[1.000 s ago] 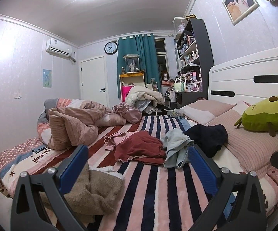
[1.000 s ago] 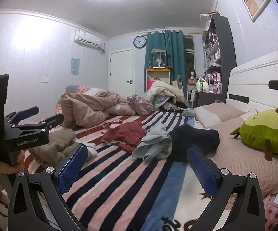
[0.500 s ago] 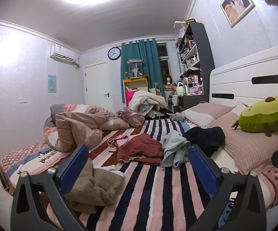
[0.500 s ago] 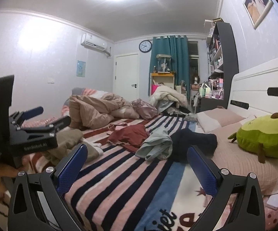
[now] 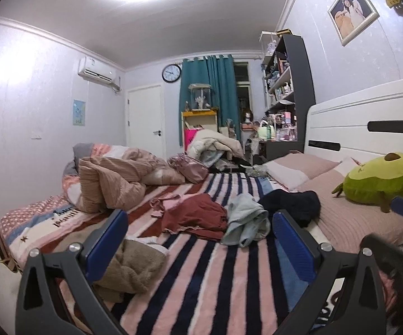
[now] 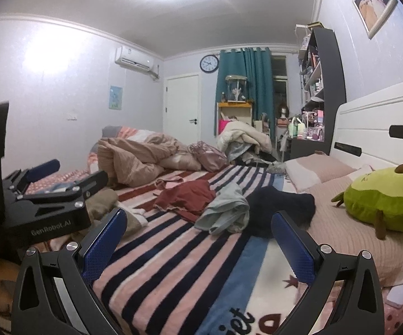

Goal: Fold small clothes

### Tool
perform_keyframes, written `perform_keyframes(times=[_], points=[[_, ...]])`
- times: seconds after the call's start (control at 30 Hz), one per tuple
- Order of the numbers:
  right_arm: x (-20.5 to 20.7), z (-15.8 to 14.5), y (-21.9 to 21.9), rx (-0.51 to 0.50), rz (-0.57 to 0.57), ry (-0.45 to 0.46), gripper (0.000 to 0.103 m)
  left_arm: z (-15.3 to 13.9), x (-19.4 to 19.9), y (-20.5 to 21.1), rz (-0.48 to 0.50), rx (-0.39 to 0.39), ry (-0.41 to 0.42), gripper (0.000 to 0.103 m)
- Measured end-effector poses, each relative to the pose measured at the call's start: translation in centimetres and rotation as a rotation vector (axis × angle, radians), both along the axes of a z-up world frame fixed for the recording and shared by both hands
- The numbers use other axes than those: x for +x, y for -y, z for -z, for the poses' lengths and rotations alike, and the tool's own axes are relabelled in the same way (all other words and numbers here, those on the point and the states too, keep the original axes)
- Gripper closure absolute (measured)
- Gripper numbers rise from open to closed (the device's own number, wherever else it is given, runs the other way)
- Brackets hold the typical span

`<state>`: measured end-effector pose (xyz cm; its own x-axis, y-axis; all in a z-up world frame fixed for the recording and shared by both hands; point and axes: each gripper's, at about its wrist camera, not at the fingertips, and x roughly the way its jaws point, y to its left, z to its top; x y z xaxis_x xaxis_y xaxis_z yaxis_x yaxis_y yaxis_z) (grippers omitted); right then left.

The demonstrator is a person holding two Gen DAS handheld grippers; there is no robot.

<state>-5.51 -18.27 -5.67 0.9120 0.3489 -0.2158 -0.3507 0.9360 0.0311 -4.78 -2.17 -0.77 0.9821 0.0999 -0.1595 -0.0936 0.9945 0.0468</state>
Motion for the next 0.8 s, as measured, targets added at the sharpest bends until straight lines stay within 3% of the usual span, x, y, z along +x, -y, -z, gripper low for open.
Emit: perform_keyframes(times=[0.17, 0.43, 0.8], points=[[-0.1, -0.2, 0.1, 0.006, 0.029, -0.011, 0.000, -0.6, 0.0, 0.4, 0.032, 0.038, 0.017, 0.001], [-1.8, -0.4, -1.3, -0.011, 0.082, 0.011, 0.000, -0.5, -0.6, -0.5, 0.114, 0.032, 0.036, 0.001], [-2.2, -0.4, -1.9, -0.001, 0.103, 0.001, 0.000, -0.2, -1.0, -1.0, 0.124, 0.020, 0.023, 0.001]])
